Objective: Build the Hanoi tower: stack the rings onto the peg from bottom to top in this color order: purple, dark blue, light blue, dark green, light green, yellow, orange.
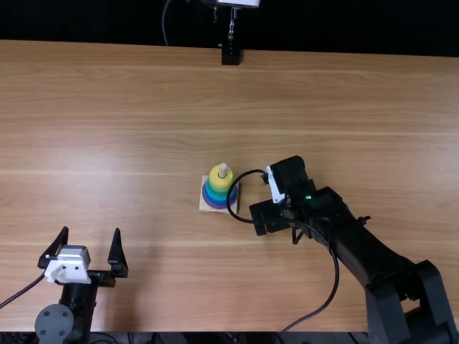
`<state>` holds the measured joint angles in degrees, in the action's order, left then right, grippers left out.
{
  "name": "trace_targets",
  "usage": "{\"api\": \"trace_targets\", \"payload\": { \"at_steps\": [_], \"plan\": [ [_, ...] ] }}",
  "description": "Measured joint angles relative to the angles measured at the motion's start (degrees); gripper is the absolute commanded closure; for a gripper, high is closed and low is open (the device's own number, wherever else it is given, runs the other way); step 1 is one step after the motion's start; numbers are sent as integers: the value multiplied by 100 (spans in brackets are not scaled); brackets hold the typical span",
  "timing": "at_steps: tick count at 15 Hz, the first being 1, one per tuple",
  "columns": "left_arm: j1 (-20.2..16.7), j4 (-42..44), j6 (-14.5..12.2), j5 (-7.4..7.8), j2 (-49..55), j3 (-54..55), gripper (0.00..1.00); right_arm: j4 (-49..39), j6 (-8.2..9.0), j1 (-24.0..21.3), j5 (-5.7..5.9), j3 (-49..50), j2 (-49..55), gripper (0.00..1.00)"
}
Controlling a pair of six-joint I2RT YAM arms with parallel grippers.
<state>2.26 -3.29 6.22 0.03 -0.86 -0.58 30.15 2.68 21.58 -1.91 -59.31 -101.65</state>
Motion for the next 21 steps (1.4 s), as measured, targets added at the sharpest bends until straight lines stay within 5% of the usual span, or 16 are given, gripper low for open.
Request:
{"api": "trace_targets", "payload": {
  "at_steps": [1, 4, 10, 21],
  "plan": [
    [0, -2, -4, 2, -2, 0, 0, -11, -22, 2, 46, -28, -57, 50],
    [0, 0, -2, 2, -2, 0, 0, -2, -24, 0, 39, -37, -72, 100],
    [0, -2, -2, 0, -2, 0, 0, 61, -24, 0, 35, -94, -83, 100],
    [0, -2, -2, 2, -2, 0, 0, 3195, 7, 0, 22, -3163, -138, 100]
  ]
}}
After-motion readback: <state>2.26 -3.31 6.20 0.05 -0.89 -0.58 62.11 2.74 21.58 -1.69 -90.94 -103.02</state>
